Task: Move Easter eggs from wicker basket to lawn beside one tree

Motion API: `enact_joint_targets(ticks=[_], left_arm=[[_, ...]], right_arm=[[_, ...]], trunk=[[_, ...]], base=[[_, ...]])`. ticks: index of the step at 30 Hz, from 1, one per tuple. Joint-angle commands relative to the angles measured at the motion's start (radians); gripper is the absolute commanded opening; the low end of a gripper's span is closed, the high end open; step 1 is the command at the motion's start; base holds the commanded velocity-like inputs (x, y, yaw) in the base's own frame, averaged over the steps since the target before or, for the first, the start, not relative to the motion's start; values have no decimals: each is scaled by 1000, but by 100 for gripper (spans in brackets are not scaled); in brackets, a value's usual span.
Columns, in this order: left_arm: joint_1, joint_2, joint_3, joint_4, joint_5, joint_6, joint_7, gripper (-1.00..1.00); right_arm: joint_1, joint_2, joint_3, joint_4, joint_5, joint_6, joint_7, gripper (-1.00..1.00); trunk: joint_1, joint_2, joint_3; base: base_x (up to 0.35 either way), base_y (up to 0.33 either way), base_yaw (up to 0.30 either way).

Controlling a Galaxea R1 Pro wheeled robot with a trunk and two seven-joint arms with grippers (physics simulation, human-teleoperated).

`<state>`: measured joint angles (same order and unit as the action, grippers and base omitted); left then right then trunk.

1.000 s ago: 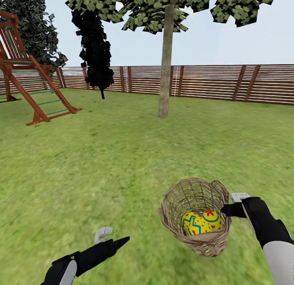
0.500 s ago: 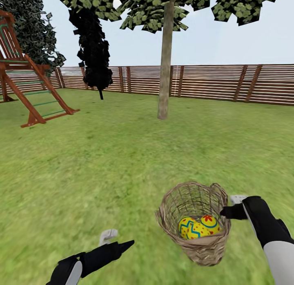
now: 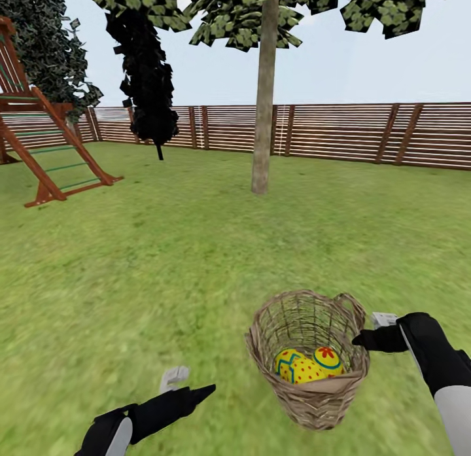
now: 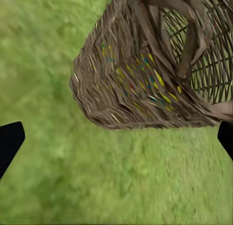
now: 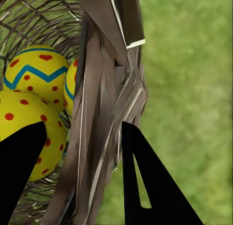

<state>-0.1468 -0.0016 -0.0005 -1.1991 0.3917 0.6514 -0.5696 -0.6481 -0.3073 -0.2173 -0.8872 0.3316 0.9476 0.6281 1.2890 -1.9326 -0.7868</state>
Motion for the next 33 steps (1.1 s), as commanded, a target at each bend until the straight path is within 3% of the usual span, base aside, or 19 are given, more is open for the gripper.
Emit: enact_joint_targets(ticks=[1, 33], left_arm=[[-1, 0, 0, 0, 6, 7, 0, 100], [-1, 0, -2, 0, 9, 7, 0, 100]], right_arm=[[-1, 0, -2, -1, -14, 10, 10, -100], [-1, 5, -2, -1, -14, 8, 8, -100]], trunk=[[0, 0, -1], [0, 0, -1]], base=[[343, -82, 0], [343, -80, 0]])
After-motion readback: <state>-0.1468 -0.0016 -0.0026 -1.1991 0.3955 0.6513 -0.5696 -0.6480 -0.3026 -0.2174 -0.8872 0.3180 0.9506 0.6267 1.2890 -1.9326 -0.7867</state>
